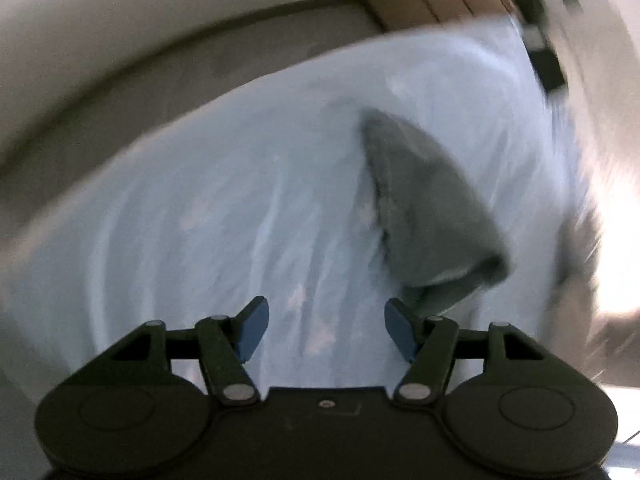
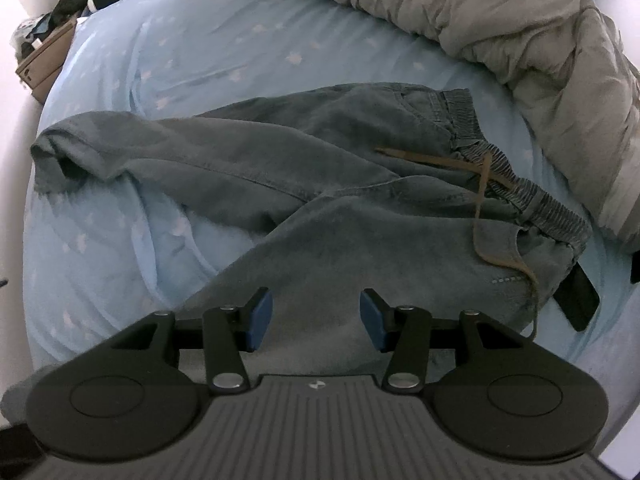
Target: Fold clothes
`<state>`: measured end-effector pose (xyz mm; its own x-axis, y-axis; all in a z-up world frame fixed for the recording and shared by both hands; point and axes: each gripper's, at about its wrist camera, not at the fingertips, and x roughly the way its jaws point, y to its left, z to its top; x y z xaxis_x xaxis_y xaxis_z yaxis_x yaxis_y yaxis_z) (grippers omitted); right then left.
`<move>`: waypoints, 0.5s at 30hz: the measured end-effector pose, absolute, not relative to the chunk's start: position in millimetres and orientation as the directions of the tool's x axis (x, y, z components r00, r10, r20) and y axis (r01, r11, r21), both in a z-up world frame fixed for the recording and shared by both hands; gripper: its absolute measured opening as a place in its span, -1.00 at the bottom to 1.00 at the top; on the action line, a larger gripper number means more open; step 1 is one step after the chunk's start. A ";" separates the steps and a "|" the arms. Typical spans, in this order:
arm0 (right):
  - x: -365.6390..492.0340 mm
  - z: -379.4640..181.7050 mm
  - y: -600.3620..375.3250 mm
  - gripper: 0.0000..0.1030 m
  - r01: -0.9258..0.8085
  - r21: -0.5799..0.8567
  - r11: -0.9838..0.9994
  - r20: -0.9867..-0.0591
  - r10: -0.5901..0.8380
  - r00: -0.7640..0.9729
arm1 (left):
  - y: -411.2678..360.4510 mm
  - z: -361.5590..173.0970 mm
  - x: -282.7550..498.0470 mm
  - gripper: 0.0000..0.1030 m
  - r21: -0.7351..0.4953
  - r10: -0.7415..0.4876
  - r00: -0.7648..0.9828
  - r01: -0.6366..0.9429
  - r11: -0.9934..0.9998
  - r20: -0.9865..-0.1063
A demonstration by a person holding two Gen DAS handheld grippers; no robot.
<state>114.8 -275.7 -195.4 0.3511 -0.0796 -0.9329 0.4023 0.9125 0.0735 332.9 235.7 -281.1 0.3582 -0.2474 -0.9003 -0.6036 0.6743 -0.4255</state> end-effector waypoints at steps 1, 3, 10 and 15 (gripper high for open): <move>117.9 -198.0 -279.1 0.00 0.412 0.077 0.908 -0.935 -0.078 0.347 | 220.3 -279.6 344.6 0.19 -0.375 -0.207 0.344 -0.551 0.746 -0.916; 124.0 -203.1 -286.4 0.00 0.432 0.083 0.898 -0.938 -0.075 0.338 | 190.8 -277.8 363.7 0.19 -0.279 -0.134 0.336 -0.434 0.856 -0.932; 136.0 -220.2 -300.5 0.00 0.489 0.058 0.870 -0.950 -0.102 0.294 | 136.5 -301.4 408.3 0.14 -0.125 -0.026 0.361 -0.256 0.959 -0.932; 139.2 -228.4 -314.0 0.00 0.533 0.048 0.845 -0.959 -0.110 0.261 | 104.1 -319.4 437.1 0.02 -0.036 0.026 0.380 -0.156 0.987 -0.925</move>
<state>139.2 -314.0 -228.4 0.2614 -0.1101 -0.9589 0.5326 0.8450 0.0482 437.1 104.1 -319.4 0.3796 0.0258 -0.9248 -0.1560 0.9871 -0.0365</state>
